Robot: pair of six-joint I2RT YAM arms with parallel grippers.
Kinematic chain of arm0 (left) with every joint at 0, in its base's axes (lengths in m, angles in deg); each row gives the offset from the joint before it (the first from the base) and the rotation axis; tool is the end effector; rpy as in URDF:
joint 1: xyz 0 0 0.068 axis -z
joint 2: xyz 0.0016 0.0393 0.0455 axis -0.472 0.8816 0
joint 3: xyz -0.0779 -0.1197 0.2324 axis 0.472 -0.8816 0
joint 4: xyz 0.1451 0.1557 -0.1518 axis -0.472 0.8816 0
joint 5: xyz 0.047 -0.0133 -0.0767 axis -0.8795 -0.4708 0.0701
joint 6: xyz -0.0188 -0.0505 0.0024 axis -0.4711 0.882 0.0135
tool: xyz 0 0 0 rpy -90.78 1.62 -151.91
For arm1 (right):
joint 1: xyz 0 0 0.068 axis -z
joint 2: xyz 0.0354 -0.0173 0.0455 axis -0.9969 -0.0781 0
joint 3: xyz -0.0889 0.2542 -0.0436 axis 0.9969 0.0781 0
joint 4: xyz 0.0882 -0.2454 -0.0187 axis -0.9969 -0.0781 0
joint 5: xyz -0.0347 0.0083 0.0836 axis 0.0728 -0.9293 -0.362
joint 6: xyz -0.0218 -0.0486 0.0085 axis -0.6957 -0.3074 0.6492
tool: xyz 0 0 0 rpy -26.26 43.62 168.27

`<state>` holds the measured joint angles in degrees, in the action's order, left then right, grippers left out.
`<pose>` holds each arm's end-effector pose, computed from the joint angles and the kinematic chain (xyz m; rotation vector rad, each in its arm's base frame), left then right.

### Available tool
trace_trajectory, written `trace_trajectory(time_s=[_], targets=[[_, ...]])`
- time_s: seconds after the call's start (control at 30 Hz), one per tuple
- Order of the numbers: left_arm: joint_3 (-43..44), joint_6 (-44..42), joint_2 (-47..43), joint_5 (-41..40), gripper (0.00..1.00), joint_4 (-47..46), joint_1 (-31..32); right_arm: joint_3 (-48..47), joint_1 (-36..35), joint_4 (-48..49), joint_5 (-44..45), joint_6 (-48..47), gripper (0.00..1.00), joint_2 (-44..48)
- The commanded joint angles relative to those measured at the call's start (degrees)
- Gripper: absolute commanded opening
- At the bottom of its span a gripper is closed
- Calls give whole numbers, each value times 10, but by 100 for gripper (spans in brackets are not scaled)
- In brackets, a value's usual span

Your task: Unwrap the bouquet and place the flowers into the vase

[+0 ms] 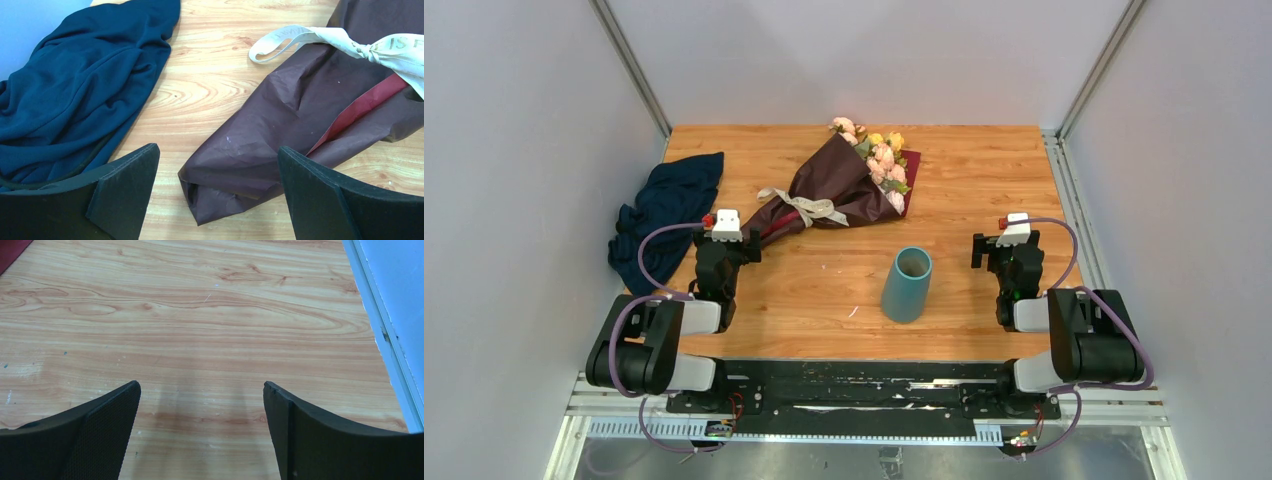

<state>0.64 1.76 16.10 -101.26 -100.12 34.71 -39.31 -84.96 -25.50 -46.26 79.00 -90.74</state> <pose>0.2246 -0.0183 0.1538 0.0030 1.7327 0.1480 0.2304 -0.0020 0.1505 -0.1087 1.7106 -0.0982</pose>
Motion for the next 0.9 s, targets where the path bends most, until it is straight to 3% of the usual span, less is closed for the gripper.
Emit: trace_trajectory(time_s=[0.0, 0.47, 0.63, 0.7, 0.77, 0.87], targets=[[6, 3, -4, -4, 100, -8, -4, -8, -2, -1, 3, 2, 96, -4], [6, 2, -3, -4, 100, -8, -5, -8, -3, -2, 4, 2, 96, -4], [6, 2, -6, -6, 100, -10, -4, -3, -2, -1, 50, 8, 96, 15], [21, 0, -29, -7, 100, 24, -3, -10, -24, -54, 97, 16, 96, 65], [61, 2, -75, -13, 100, 135, -1, -42, -24, -147, 103, 19, 96, 103], [90, -5, -119, -19, 100, 197, 5, -96, -31, -242, 104, 32, 96, 140]])
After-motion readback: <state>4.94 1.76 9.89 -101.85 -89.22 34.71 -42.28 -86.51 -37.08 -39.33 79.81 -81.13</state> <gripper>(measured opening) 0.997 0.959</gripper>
